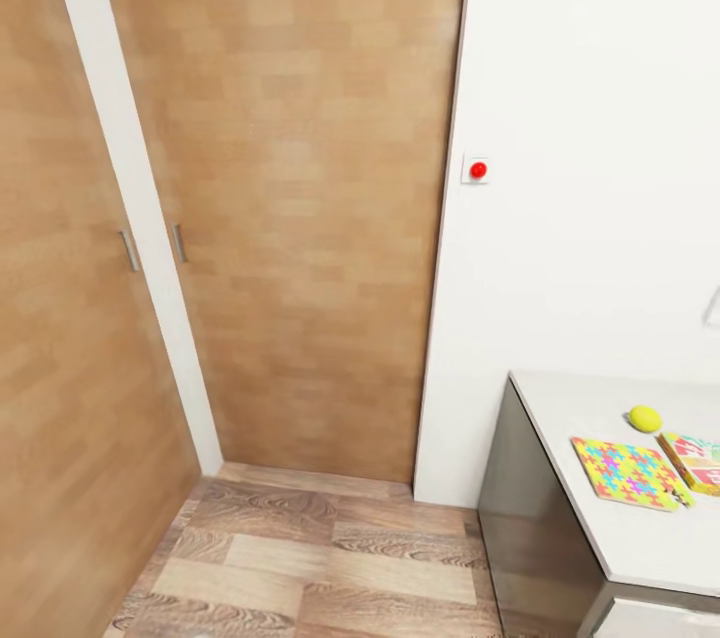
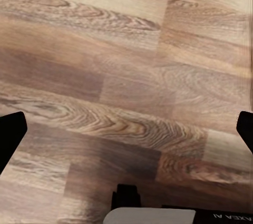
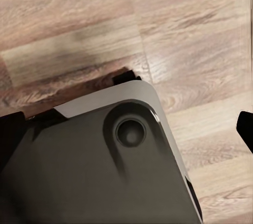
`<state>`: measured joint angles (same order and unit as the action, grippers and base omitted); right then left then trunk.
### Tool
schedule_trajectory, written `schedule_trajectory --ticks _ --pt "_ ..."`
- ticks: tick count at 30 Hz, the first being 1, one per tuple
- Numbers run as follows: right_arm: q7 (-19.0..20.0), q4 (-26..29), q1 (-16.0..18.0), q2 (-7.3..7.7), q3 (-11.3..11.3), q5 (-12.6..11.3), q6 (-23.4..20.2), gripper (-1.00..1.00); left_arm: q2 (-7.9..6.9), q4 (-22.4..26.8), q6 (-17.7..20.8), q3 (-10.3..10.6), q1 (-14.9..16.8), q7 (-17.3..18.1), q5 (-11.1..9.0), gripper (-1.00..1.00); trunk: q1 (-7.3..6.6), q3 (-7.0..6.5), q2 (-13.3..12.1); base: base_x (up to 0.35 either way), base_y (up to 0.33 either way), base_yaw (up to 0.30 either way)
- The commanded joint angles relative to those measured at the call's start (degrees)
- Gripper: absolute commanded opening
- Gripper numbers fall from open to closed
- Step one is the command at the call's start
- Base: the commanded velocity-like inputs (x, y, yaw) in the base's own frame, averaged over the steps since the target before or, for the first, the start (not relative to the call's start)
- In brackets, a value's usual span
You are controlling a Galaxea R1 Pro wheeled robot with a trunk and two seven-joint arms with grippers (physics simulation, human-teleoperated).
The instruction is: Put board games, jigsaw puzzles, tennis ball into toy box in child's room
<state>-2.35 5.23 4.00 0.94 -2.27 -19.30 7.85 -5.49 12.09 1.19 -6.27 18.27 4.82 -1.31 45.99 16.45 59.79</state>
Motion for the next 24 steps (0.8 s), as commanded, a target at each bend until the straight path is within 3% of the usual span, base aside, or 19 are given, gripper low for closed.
schedule_trajectory --ticks 1,24 --pt "0.0 0.0 0.0 0.03 -0.2 -0.1 0.2 1.00 0.01 0.0 0.1 -0.4 0.0 0.4 -0.1 1.00 -0.23 -0.12 -0.4 0.000 0.000 -0.251" --pt "0.1 0.0 0.0 0.21 0.0 -0.1 0.2 1.00 -0.05 0.0 0.2 -0.6 0.0 0.3 -0.3 1.00 -5.28 -4.25 -9.6 -0.089 0.000 -0.274"
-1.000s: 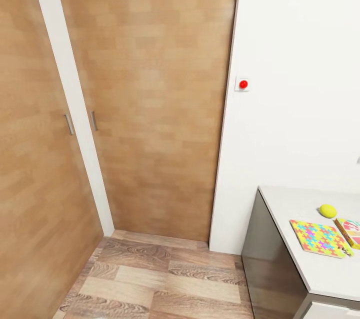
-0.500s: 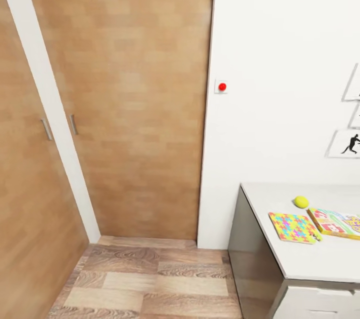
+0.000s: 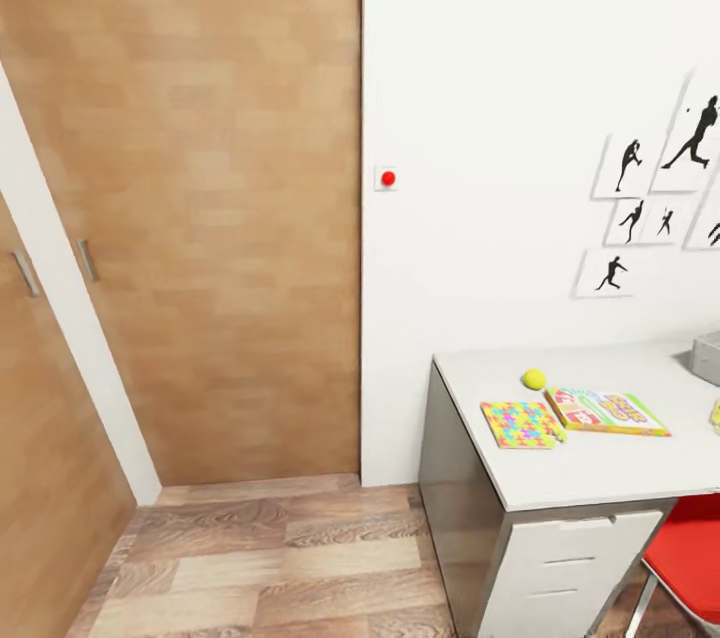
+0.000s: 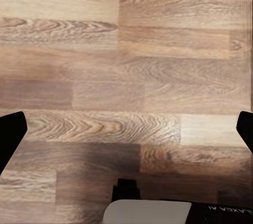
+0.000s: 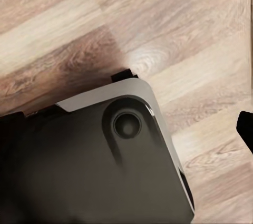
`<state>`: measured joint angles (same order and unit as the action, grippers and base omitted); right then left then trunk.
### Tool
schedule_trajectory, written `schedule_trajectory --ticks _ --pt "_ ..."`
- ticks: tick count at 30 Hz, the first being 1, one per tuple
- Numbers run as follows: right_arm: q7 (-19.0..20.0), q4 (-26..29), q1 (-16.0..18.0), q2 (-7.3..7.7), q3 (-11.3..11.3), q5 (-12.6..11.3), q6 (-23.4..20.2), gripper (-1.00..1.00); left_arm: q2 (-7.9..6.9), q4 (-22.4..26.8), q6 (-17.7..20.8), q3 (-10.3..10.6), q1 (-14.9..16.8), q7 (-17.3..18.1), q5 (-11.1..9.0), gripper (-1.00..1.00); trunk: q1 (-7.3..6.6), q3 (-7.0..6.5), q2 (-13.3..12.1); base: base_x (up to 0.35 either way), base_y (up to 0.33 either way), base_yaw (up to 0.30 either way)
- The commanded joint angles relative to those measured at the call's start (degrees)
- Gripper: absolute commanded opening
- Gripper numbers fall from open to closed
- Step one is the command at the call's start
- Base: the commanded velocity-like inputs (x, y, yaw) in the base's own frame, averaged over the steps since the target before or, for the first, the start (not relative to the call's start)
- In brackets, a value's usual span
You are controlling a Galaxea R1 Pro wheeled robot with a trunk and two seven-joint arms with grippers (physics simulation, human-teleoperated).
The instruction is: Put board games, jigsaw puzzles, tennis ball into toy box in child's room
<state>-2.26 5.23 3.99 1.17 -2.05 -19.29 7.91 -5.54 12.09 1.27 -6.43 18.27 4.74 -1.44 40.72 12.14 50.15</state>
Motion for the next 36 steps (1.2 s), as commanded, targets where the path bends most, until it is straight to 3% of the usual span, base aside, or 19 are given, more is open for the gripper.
schedule_trajectory --ticks 1,36 --pt "0.0 0.0 0.1 -0.02 -0.2 -0.1 0.2 1.00 0.00 0.0 0.1 -0.4 0.0 0.4 -0.1 1.00 -0.22 -0.11 -0.4 -0.004 0.000 -0.277" --pt "0.1 0.0 0.1 0.06 -0.2 -0.3 0.2 1.00 0.00 0.0 0.1 -0.4 0.0 0.4 -0.2 1.00 -7.91 -6.39 -14.4 -0.042 0.000 -0.277"
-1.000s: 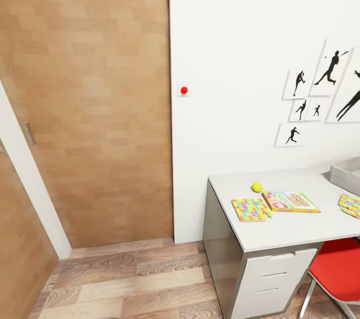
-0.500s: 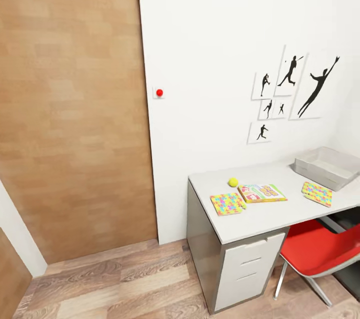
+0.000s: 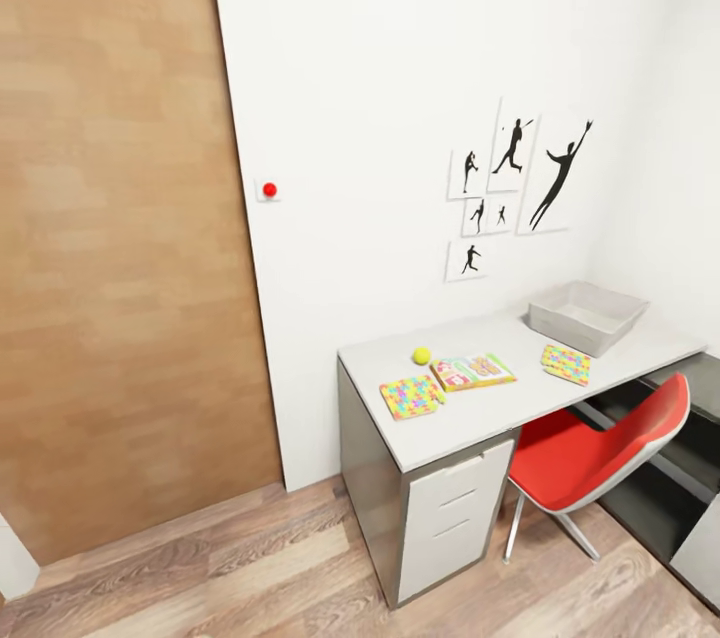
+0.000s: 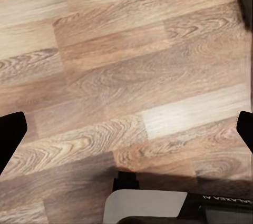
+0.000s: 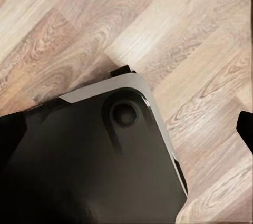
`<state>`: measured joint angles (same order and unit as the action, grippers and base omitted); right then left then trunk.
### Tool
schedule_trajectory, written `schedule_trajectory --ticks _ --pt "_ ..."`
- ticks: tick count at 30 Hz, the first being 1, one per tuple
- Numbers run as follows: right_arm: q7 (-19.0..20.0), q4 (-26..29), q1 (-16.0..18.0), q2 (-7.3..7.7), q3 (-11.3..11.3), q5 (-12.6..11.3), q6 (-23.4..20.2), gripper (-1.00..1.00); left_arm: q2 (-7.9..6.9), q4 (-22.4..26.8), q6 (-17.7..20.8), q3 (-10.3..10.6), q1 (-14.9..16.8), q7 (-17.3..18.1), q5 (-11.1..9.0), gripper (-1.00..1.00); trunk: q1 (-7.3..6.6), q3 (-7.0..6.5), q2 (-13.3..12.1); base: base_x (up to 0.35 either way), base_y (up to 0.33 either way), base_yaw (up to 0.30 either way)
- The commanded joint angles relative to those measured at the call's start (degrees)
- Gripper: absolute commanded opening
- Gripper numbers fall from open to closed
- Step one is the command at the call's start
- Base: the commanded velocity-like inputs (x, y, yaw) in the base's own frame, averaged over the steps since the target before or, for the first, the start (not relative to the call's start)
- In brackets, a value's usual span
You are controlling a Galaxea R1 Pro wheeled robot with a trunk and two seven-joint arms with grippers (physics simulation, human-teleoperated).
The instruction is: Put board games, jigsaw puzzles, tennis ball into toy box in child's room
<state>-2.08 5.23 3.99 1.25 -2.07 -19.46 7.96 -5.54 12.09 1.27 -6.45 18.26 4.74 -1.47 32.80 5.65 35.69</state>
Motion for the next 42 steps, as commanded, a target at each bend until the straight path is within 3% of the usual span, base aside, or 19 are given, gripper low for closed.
schedule_trajectory --ticks 1,32,42 --pt "0.0 0.0 0.1 -0.02 -0.2 -0.1 0.2 1.00 0.00 0.0 0.1 -0.4 0.0 0.4 -0.1 1.00 -0.21 -0.09 -0.3 -0.002 0.000 -0.277" --pt "0.0 0.0 0.1 -0.02 -0.4 -0.2 0.2 1.00 0.09 0.0 0.1 -0.4 0.0 0.3 -0.1 1.00 -7.02 -5.65 -12.8 0.000 0.000 -0.278" --pt "0.0 0.0 0.1 0.04 -0.5 -0.3 0.3 1.00 0.09 0.0 0.2 -0.4 0.0 0.3 -0.1 1.00 -7.02 -5.65 -12.8 0.000 0.000 -0.278"
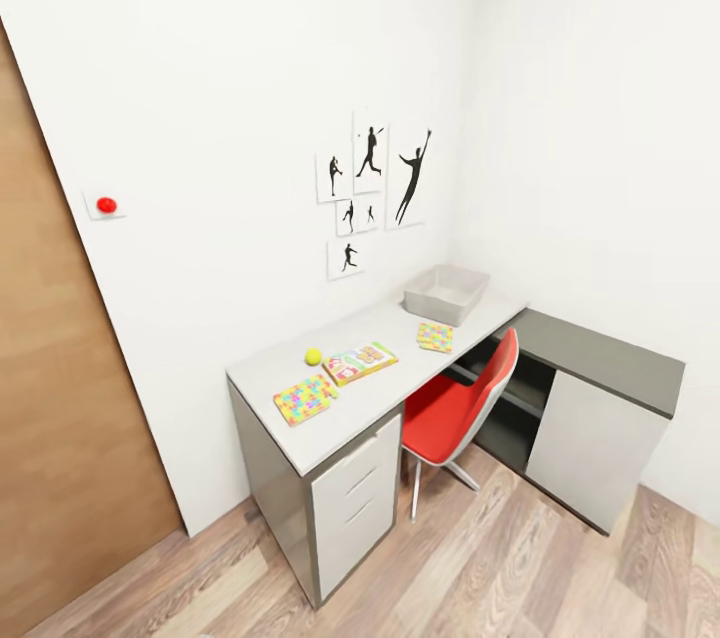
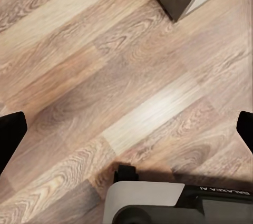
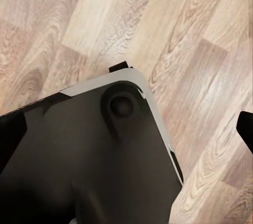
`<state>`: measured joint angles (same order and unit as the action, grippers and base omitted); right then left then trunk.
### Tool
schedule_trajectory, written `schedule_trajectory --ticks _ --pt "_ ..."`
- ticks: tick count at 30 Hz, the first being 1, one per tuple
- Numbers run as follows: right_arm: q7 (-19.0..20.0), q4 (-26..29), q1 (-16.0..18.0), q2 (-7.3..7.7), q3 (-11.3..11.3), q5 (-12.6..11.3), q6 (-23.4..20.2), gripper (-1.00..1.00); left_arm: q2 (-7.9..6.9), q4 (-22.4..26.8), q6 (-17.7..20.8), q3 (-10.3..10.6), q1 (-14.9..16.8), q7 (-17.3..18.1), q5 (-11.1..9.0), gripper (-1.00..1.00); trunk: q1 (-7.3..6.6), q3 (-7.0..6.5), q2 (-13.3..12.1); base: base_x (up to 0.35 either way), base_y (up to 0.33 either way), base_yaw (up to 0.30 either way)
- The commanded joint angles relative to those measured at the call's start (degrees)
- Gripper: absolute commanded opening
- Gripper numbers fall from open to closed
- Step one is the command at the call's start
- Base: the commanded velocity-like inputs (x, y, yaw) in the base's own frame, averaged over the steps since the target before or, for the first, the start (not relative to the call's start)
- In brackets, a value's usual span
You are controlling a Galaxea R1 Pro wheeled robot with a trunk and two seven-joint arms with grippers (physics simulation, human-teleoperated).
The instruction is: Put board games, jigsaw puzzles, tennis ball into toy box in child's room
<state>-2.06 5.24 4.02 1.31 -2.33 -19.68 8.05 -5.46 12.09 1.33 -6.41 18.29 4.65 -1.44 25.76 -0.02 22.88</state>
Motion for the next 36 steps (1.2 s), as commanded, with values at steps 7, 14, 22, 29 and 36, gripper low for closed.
schedule_trajectory --ticks 7,14,22,29,36 --pt "0.0 -0.1 0.0 0.01 -0.2 -0.2 0.2 1.00 0.01 0.0 0.1 -0.4 0.0 0.4 -0.1 1.00 0.02 0.02 0.0 0.000 0.000 -0.277" --pt "0.0 -0.1 0.0 0.01 -0.3 -0.2 0.2 1.00 0.01 0.0 0.1 -0.4 0.0 0.3 -0.1 1.00 0.02 0.02 0.0 0.000 0.000 -0.278" --pt "0.0 -0.1 0.0 0.01 -0.3 -0.3 0.3 1.00 0.01 0.0 0.1 -0.4 0.0 0.2 -0.1 1.00 0.02 0.02 0.0 0.000 0.000 -0.280" --pt "-0.2 -0.1 0.0 0.07 -0.3 -0.4 0.2 1.00 0.01 0.0 0.1 -0.4 0.0 0.2 -0.1 1.00 0.02 0.02 0.0 0.000 0.000 -0.281" --pt "-0.2 -0.1 0.0 0.16 -0.3 -0.4 0.4 1.00 0.11 0.0 0.2 -0.4 0.0 0.0 -0.1 1.00 0.02 0.02 0.0 0.000 0.000 -0.281"
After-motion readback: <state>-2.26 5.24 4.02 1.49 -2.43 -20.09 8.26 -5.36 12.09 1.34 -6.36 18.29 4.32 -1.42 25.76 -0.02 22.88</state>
